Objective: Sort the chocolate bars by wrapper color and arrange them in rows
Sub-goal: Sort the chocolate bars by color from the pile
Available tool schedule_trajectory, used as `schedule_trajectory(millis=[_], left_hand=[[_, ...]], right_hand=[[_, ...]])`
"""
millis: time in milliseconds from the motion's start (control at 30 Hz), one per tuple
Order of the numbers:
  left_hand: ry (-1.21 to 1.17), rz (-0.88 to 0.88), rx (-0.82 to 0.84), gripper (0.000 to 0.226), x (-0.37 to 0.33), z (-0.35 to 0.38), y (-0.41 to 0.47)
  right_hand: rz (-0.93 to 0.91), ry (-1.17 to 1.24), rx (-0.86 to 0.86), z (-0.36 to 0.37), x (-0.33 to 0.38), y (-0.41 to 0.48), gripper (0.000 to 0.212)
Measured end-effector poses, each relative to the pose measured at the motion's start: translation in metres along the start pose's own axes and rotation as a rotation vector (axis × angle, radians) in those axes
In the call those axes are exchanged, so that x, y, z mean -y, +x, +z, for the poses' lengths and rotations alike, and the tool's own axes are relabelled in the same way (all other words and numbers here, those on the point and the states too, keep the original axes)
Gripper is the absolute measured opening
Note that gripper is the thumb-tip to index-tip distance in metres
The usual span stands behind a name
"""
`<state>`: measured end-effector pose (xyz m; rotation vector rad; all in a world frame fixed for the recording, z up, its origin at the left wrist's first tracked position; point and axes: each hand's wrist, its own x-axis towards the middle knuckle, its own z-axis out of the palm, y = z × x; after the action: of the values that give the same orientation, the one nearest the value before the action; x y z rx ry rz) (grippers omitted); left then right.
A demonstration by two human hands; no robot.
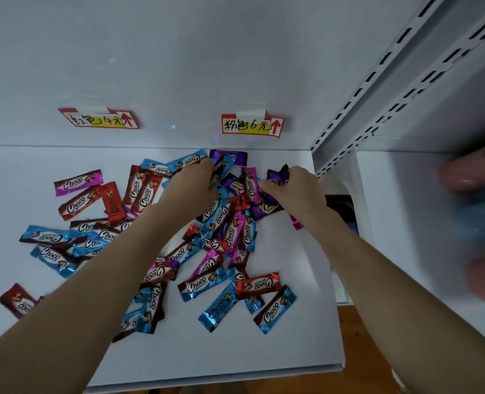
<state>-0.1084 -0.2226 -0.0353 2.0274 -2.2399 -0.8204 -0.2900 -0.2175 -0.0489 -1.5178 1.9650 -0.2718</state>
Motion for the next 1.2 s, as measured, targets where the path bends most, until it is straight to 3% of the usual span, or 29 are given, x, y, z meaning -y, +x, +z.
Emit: schedule_trajectory(millis=[100, 200, 300, 467, 567, 633, 767, 867, 1033, 1100, 1200], left_hand=[[-0.040, 0.051, -0.047, 0.026, 0.007, -0.005, -0.008], [-0.075, 0.112, -0.062, 0.023, 0.003, -0.005, -0.004], [-0.020, 0.188, 0.013, 0.024, -0.003, 0.001, 0.005], [0.128, 0.297, 0.163, 0.046, -0.006, 0.004, 0.018], [0.176, 0.303, 0.197, 0.047, -0.006, -0.001, 0.021], [0.189, 0.303, 0.213, 0.046, -0.007, -0.003, 0.021], [0.112, 0.307, 0.219, 0.038, -0.007, -0.002, 0.016], [0.046, 0.288, 0.189, 0.030, -0.001, -0.002, 0.010], [-0.183, 0.181, 0.106, 0.018, 0.018, -0.013, -0.003], [-0.304, 0.109, 0.078, 0.008, 0.024, -0.016, -0.006], [-0.364, 0.018, 0.024, 0.010, 0.028, -0.017, -0.006]], right_hand=[[0.072, -0.076, 0.036, 0.000, 0.008, 0.005, 0.045], [0.079, 0.014, 0.014, 0.004, 0.007, 0.004, 0.040], [0.083, 0.361, -0.004, 0.001, 0.003, -0.007, 0.032], [0.230, 0.834, -0.001, -0.013, -0.010, -0.032, 0.005], [0.261, 0.939, 0.017, -0.014, -0.011, -0.042, 0.010], [0.200, 0.817, -0.003, -0.010, -0.014, -0.044, 0.014], [-0.122, 0.201, 0.044, -0.001, -0.017, -0.041, 0.005], [-0.237, -0.085, 0.123, 0.005, -0.016, -0.035, 0.031], [-0.301, -0.208, 0.127, 0.007, -0.010, -0.033, 0.035], [-0.300, -0.167, 0.149, 0.009, -0.009, -0.035, 0.034], [-0.289, -0.074, 0.150, 0.013, -0.011, -0.039, 0.036]])
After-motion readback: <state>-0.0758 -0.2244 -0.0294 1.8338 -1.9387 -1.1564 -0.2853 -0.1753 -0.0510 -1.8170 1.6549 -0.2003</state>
